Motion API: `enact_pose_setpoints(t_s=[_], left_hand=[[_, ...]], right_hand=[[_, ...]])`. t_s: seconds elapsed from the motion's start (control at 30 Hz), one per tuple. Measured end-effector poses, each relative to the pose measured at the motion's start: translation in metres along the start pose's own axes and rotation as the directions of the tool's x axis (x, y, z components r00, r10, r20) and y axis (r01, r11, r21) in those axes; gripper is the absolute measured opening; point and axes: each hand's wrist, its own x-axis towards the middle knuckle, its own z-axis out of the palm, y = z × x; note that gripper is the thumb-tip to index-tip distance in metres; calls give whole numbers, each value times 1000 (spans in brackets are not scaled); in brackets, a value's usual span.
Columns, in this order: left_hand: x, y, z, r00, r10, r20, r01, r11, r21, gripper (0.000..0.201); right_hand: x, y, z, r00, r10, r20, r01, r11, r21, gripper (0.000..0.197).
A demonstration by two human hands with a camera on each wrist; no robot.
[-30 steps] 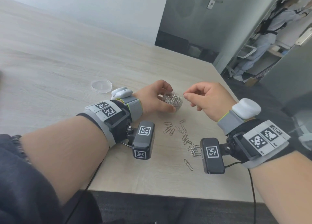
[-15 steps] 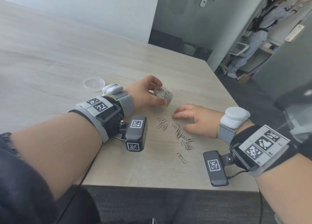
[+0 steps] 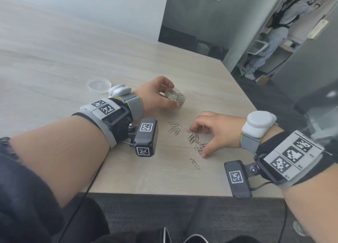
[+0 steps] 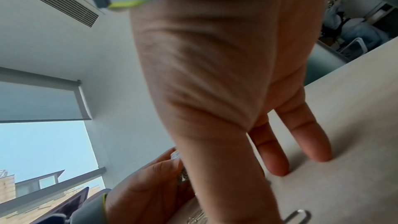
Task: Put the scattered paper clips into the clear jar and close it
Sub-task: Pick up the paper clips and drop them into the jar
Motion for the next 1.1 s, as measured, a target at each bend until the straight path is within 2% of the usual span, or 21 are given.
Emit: enact_pose_setpoints(t_s=[0.13, 0.27, 0.4, 0.6, 0.77, 0.83, 0.93, 1.0, 1.1], left_hand=[[-1, 0, 0, 1000, 4, -2, -4, 1000, 7, 49], [-2, 0, 0, 1000, 0, 13, 1, 1000, -19, 54], [-2, -1, 0, 1000, 1, 27, 0, 1000, -19, 54], [0, -3, 0, 1000, 9, 14, -9, 1000, -3, 49], [1, -4, -1, 1000, 15, 13, -15, 1000, 1, 50], [2, -4, -1, 1000, 17, 11, -17, 1000, -2, 50], [3, -6, 0, 1000, 20, 22, -20, 1000, 11, 49], [4, -6, 0, 999, 23, 23, -24, 1000, 13, 48], [3, -6, 0, 999, 25, 29, -26, 1000, 5, 49]], right_hand=[[4, -4, 0, 995, 0, -96, 6, 998, 62, 40], [13, -8, 0, 990, 34, -138, -24, 997, 73, 24], [21, -11, -1, 986, 59, -156, -53, 998, 40, 14], [26, -11, 2, 972, 94, -213, -74, 993, 97, 8], [23, -9, 4, 968, 99, -229, -60, 983, 171, 14], [23, -7, 4, 966, 90, -242, -45, 981, 187, 30], [23, -9, 5, 979, 50, -196, -31, 995, 96, 55], [23, -14, 6, 986, 28, -166, -18, 998, 59, 64], [25, -21, 7, 984, -20, -178, 36, 995, 88, 57]])
